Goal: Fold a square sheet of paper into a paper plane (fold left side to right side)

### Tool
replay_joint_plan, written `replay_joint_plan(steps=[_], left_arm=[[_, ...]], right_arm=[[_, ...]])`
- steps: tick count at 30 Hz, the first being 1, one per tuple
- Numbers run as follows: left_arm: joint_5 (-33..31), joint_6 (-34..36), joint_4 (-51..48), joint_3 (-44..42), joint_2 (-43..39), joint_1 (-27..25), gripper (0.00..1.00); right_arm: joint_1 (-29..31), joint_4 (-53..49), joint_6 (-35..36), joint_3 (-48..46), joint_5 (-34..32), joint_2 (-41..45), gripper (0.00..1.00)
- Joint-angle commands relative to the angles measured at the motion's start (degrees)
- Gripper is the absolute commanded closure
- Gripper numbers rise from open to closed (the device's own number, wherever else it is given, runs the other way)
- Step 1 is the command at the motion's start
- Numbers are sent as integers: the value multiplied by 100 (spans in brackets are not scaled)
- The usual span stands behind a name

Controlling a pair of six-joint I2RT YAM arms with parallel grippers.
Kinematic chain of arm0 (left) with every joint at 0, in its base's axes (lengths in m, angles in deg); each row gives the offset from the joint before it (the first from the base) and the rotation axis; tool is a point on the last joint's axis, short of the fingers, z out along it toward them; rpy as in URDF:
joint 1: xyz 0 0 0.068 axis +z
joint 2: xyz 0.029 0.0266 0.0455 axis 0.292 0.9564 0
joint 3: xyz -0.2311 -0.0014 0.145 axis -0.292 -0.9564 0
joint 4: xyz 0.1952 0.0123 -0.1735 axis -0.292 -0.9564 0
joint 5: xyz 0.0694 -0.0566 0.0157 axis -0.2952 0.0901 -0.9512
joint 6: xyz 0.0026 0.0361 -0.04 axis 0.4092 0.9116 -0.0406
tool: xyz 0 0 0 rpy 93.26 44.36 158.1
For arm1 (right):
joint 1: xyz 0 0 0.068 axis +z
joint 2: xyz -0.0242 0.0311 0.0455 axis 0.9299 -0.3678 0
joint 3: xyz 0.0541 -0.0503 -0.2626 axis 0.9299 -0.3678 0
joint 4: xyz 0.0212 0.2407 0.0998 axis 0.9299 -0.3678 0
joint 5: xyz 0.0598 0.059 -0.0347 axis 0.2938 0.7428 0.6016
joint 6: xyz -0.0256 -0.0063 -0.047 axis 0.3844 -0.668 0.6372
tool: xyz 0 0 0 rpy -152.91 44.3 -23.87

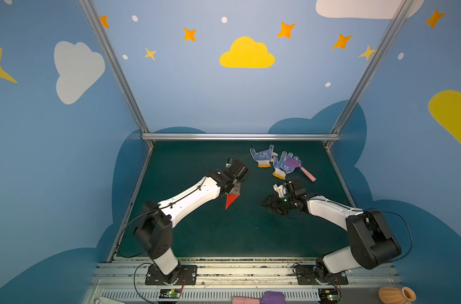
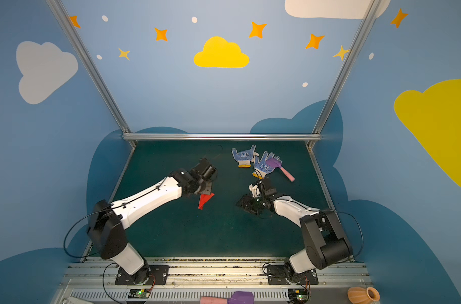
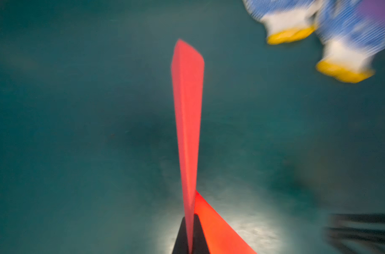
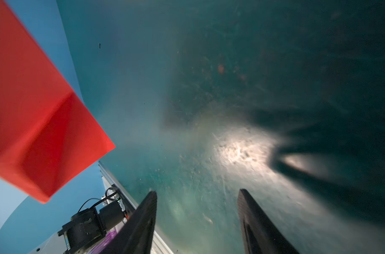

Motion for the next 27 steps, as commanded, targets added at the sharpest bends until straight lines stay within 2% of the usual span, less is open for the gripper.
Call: replay_joint_plan(steps=[1, 5, 8, 11, 12, 13, 17, 22, 27], left_arm=[[-1474, -255, -1506, 515, 818, -355, 97], [-1350, -535, -1743, 1215, 1709, -827, 97], [-790, -594, -1591, 1712, 2188, -1089, 92], [51, -618, -1354, 2169, 2476, -1165, 64], [336, -624, -1157, 2192, 2441, -1157, 51], [574, -656, -990, 2168, 2370, -1131, 43], [1544, -819, -94, 1566, 1681, -829, 25], [2237, -1084, 751, 319, 650, -156, 22], [2434, -1111, 1103, -783, -44, 664, 22]], right_arm=[[-266, -693, 418, 75, -249, 238, 40], [-700, -976, 682, 0, -202, 420, 40], [-1034, -1109, 811, -95, -115, 574, 40], [-1341, -1194, 898, -221, -31, 719, 39], [-1424, -1191, 917, -251, 22, 754, 39], [-1490, -1202, 933, -247, 59, 785, 39], [-1572, -1241, 997, -488, 190, 883, 39], [-1128, -1042, 848, -420, 415, 753, 42], [220, -941, 534, 244, 87, 338, 45]])
